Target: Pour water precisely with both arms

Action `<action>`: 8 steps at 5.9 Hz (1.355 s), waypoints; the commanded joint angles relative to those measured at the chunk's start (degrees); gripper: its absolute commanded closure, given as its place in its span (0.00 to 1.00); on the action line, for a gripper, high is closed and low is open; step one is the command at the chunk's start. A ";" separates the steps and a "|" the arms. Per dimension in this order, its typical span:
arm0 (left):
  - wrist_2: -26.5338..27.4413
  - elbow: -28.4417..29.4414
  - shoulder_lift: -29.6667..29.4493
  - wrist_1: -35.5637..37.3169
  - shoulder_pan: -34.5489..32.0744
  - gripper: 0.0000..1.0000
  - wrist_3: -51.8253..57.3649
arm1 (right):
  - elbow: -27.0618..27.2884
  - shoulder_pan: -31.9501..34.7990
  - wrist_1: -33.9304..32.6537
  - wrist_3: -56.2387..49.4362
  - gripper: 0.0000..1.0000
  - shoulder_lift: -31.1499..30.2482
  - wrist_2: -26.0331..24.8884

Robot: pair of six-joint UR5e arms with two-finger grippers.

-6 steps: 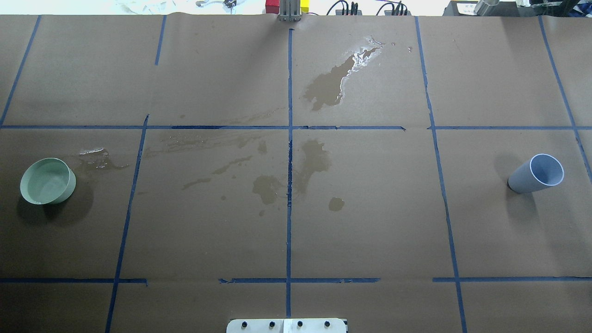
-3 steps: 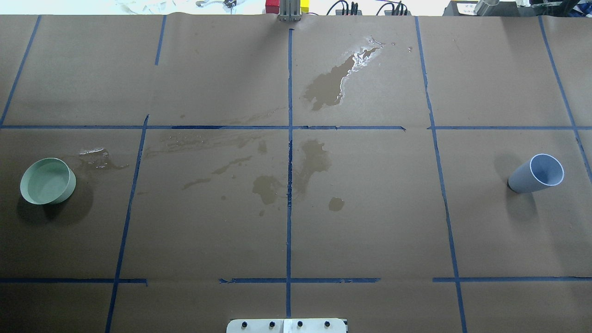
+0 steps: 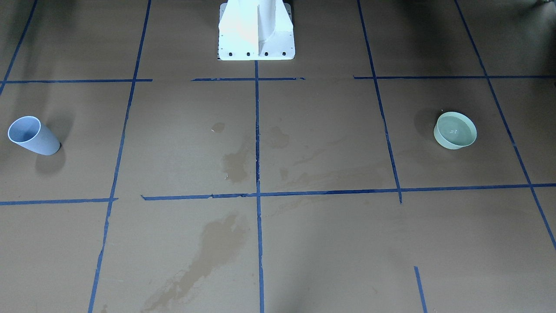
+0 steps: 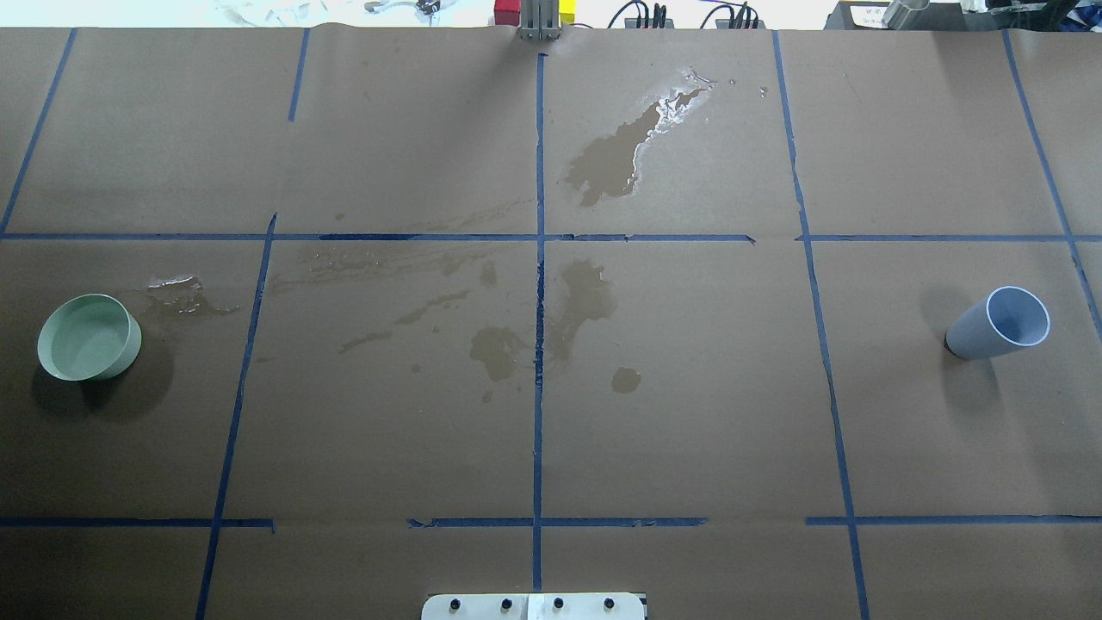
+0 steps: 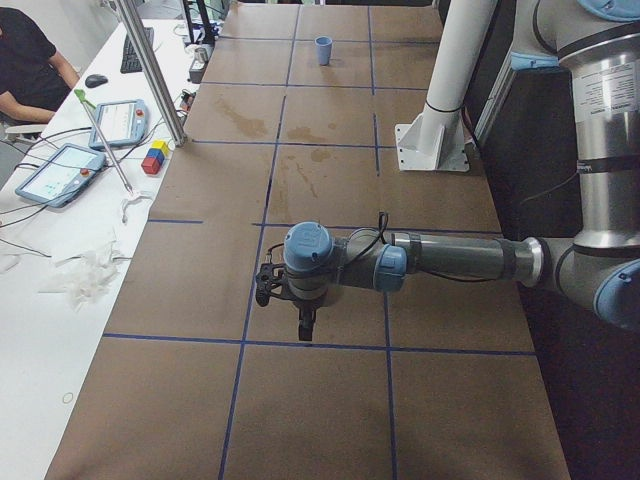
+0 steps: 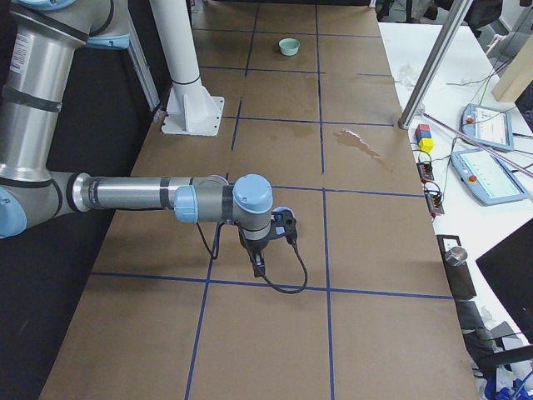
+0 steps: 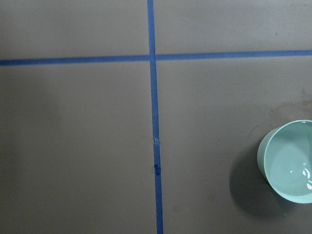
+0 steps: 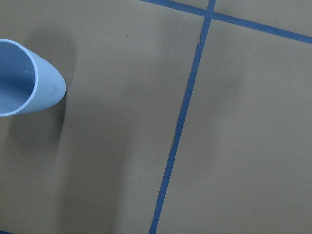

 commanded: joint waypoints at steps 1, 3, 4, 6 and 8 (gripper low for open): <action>-0.13 -0.57 0.71 0.18 0.00 0.00 -0.01 | -1.03 -0.03 0.15 0.00 0.00 0.14 0.26; -0.48 -0.67 0.72 0.18 0.00 0.00 0.86 | -0.76 -0.03 -0.02 0.09 0.00 0.41 0.61; -0.31 -0.49 0.63 0.27 0.00 0.00 3.74 | -0.15 0.06 0.07 0.00 0.00 0.15 0.87; -0.39 -1.02 3.07 -0.34 -0.18 0.00 3.95 | 0.03 0.06 0.07 -0.18 0.00 0.15 0.27; -0.48 -1.99 4.41 -0.52 -0.09 0.00 3.43 | 0.03 0.06 0.07 -0.35 0.00 0.06 0.26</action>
